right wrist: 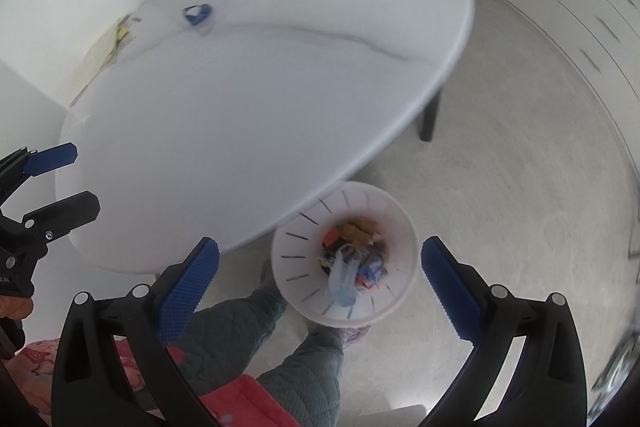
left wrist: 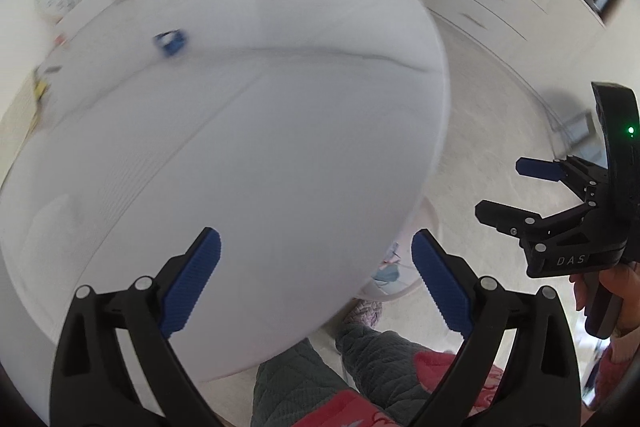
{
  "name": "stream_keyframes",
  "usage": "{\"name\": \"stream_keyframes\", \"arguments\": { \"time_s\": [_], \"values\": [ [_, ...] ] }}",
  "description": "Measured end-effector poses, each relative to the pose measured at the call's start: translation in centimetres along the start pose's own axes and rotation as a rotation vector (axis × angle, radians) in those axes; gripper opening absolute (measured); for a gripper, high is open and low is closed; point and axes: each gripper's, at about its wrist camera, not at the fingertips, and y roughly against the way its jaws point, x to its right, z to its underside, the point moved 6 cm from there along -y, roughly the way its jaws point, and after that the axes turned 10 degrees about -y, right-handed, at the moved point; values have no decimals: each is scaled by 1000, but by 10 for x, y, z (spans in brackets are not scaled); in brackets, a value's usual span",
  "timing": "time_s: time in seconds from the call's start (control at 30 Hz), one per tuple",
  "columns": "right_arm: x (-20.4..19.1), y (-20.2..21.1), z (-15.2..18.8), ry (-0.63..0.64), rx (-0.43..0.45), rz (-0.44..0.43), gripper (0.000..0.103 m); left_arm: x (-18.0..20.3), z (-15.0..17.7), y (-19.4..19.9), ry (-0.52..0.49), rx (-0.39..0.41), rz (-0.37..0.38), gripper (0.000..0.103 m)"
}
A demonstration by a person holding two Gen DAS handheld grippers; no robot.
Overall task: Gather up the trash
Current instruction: 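Move both tools back over the table and grasp the blue crumpled paper with the right tool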
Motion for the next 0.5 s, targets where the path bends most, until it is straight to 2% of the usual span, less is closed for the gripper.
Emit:
{"name": "stream_keyframes", "arguments": {
  "time_s": [0.27, 0.5],
  "values": [
    [-97, -31, -50, 150, -23, -55, 100, -120, 38, 20, 287, 15, -83, 95],
    [-184, -76, -127, 181, -8, -80, 100, -211, 55, 23, 370, 25, -133, 95]
  ]
}}
